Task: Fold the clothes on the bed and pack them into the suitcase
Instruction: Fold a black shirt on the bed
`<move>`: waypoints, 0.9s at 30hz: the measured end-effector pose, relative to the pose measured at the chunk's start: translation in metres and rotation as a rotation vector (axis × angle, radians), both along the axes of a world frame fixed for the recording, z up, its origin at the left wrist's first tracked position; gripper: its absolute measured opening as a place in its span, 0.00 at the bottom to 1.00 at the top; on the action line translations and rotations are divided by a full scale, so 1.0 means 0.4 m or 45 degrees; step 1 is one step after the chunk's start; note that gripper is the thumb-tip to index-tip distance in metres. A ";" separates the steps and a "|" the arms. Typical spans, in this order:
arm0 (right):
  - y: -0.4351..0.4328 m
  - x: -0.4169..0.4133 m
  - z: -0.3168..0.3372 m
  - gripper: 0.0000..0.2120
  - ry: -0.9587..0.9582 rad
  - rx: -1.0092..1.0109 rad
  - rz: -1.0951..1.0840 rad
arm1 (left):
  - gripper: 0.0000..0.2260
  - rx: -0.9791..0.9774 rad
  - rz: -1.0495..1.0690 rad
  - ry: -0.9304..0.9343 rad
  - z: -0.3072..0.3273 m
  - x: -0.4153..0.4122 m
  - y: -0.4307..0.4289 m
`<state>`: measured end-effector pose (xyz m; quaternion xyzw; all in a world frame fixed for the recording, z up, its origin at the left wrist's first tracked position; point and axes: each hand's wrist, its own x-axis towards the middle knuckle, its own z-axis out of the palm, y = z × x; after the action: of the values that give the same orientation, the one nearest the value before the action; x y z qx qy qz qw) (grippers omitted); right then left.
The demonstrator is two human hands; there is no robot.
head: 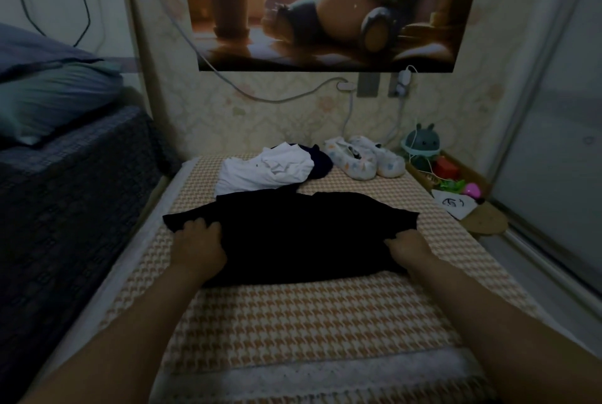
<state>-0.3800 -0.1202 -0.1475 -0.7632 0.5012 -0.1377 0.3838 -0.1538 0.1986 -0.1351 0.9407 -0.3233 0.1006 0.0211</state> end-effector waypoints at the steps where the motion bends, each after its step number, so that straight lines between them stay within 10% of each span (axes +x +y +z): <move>1: 0.008 0.006 0.008 0.17 -0.019 -0.013 0.004 | 0.11 -0.093 -0.141 -0.005 0.003 -0.014 -0.034; 7: -0.027 -0.029 0.009 0.21 -0.038 -0.049 -0.096 | 0.23 0.226 -0.488 0.667 -0.012 -0.133 -0.224; 14: -0.053 -0.079 -0.045 0.07 0.439 -0.575 0.123 | 0.16 0.417 -0.310 0.448 0.006 -0.189 -0.331; 21: -0.070 0.051 -0.047 0.30 0.447 -1.162 0.833 | 0.14 0.163 -0.516 0.204 -0.051 -0.169 -0.437; 27: -0.098 0.161 -0.069 0.08 0.459 -1.367 0.820 | 0.27 0.258 -0.451 0.543 -0.099 -0.089 -0.513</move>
<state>-0.3157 -0.1594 -0.1750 -0.9721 0.1653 -0.1170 -0.1188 -0.1892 -0.0066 -0.1749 0.8669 -0.4791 -0.1373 0.0118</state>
